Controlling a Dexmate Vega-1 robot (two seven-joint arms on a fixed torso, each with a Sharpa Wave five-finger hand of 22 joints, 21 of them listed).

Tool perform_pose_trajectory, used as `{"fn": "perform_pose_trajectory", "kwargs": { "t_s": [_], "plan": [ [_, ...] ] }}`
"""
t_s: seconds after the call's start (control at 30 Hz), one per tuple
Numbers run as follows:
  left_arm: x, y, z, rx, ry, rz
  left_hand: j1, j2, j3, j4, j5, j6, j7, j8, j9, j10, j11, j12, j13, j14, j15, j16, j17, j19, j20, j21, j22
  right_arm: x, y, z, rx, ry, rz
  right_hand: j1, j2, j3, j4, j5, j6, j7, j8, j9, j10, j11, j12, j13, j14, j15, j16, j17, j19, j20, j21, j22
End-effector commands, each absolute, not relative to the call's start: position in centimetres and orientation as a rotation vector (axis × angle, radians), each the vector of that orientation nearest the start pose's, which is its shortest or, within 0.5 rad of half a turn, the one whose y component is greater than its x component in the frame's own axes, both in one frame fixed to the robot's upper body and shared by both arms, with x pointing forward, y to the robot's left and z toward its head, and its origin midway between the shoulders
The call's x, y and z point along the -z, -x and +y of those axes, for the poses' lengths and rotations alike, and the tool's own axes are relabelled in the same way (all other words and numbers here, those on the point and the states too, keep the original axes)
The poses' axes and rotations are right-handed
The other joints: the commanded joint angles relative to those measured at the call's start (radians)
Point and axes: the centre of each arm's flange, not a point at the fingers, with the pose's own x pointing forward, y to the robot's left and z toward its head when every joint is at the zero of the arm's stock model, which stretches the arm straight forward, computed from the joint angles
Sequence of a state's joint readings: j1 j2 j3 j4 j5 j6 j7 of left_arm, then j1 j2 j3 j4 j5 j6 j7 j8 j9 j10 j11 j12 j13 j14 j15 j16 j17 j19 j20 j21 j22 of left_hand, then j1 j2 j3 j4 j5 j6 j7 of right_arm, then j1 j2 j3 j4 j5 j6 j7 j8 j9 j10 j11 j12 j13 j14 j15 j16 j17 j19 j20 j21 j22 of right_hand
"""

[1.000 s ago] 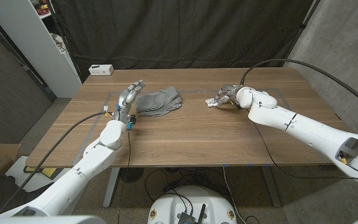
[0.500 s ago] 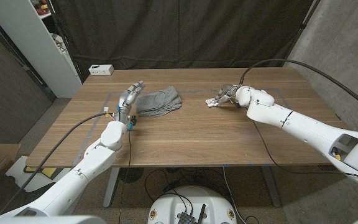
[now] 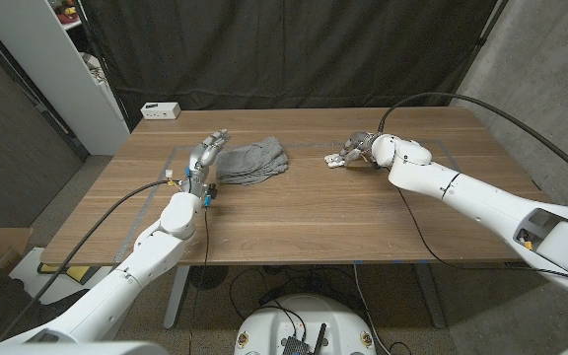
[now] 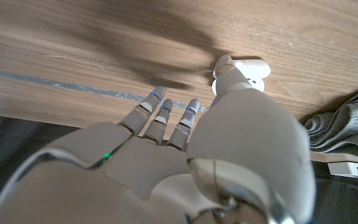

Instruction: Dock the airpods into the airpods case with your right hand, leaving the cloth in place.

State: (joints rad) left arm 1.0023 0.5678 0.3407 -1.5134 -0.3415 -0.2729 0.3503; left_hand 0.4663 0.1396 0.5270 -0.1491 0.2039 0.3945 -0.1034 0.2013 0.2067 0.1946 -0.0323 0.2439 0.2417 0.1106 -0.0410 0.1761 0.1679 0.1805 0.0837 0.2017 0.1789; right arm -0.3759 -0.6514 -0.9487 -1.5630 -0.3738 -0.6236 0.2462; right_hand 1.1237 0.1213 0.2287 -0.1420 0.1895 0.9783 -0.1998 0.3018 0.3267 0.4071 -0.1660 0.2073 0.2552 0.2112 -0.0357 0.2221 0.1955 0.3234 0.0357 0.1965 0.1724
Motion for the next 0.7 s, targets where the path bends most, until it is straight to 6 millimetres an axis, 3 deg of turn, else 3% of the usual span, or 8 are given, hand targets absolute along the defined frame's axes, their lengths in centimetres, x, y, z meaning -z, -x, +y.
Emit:
{"fn": "perform_pose_trajectory", "kwargs": {
  "t_s": [0.03, 0.4, 0.7],
  "plan": [
    [4.7, -61.0, 29.9, -0.084, -0.155, -0.663, -0.002, 0.001, 0.002, -0.004, 0.009, 0.002, -0.005, 0.001, 0.002, 0.003, 0.001, -0.001, 0.001, -0.003, 0.001, 0.003, 0.002, 0.001, 0.006, 0.001, 0.004, -5.2, -67.0, -18.9, -0.052, 1.381, -0.179, 0.000, 0.008, 0.001, -0.006, -0.003, 0.004, 0.005, -0.003, 0.005, 0.006, 0.009, 0.005, 0.001, 0.012, -0.102, 0.006, 0.001, 0.009, 0.003, 0.004, 0.002],
    [4.5, -61.1, 30.2, -0.084, -0.158, -0.667, -0.001, 0.002, 0.002, -0.004, 0.010, 0.001, -0.006, 0.000, 0.002, 0.002, 0.002, -0.002, 0.001, -0.003, 0.001, 0.003, 0.002, 0.000, 0.006, 0.001, 0.004, -6.0, -67.4, -18.6, -0.060, 1.391, -0.178, 0.001, 0.009, 0.000, -0.006, -0.004, 0.005, 0.007, -0.004, 0.004, 0.003, 0.009, 0.004, -0.001, 0.013, -0.104, 0.007, 0.001, 0.010, 0.003, 0.004, 0.002],
    [4.7, -60.8, 30.5, -0.089, -0.157, -0.661, 0.000, 0.001, 0.001, -0.004, 0.010, 0.001, -0.005, 0.000, 0.002, 0.002, 0.001, -0.001, 0.001, -0.003, 0.002, 0.003, 0.002, -0.001, 0.007, 0.001, 0.004, -5.1, -68.2, -18.5, -0.097, 1.398, -0.146, 0.000, 0.010, -0.001, -0.007, -0.004, 0.004, 0.004, -0.007, 0.003, 0.000, 0.007, 0.003, -0.002, 0.011, -0.107, 0.006, 0.001, 0.011, 0.003, 0.003, 0.002]
  ]
}}
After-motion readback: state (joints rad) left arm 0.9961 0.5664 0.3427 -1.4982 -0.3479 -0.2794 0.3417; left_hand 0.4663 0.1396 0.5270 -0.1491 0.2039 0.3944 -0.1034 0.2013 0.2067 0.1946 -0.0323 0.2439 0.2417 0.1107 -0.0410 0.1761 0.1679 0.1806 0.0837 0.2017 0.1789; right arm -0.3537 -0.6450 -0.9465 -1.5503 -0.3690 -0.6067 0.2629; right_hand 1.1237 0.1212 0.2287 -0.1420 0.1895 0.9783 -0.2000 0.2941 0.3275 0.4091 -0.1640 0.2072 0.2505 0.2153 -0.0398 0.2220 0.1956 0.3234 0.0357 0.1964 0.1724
